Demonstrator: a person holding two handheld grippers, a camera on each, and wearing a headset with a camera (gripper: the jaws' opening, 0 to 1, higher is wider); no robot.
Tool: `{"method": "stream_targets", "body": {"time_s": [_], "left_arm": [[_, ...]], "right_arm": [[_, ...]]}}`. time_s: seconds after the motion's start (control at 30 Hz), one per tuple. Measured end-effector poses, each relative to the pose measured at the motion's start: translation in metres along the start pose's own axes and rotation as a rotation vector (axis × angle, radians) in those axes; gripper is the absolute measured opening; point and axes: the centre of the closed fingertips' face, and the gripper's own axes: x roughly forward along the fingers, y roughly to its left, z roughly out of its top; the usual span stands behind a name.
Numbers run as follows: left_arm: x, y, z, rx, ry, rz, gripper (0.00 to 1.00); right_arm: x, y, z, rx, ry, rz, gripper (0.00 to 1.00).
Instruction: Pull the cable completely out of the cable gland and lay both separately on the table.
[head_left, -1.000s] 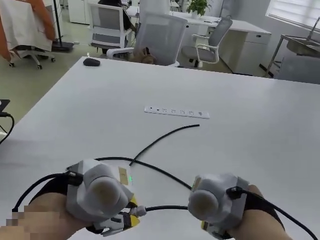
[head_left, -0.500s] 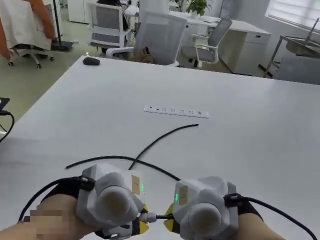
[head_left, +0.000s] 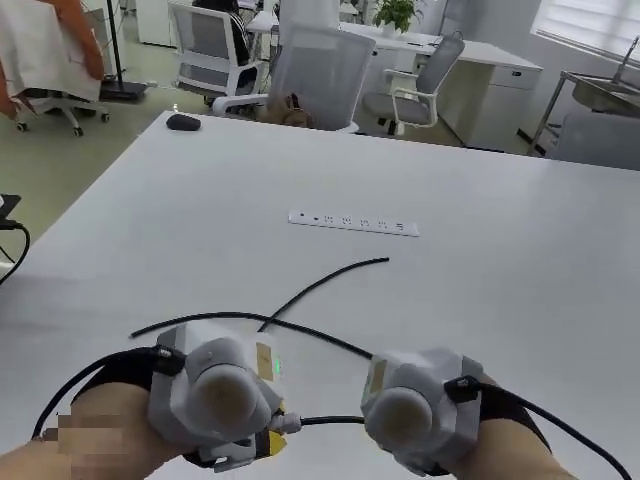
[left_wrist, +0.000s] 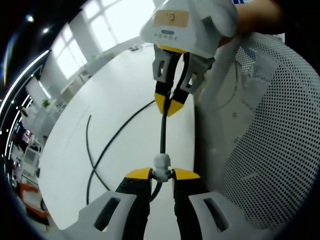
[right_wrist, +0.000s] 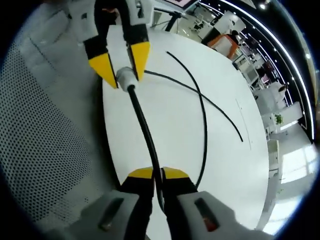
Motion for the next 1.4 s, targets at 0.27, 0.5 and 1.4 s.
{"method": "stream_targets", "body": {"time_s": [0.27, 0.5, 1.4], "left_arm": [[-0.001, 0.003, -0.003, -0.016, 0.01, 0.011, 0.17], [0.001, -0.002, -0.006, 0.008, 0.03, 0.002, 0.17], [0.001, 0.002, 0.004, -0.001, -0.013, 0.013, 0.17]], "right_arm": [[-0.007, -0.025, -0.035, -0.043, 0.184, -0.118, 0.04], [-0.001, 0.004, 0.01, -0.006, -0.048, 0.009, 0.39], [-0.008, 0.02, 0.044, -0.113, -0.203, 0.072, 0.02]]}}
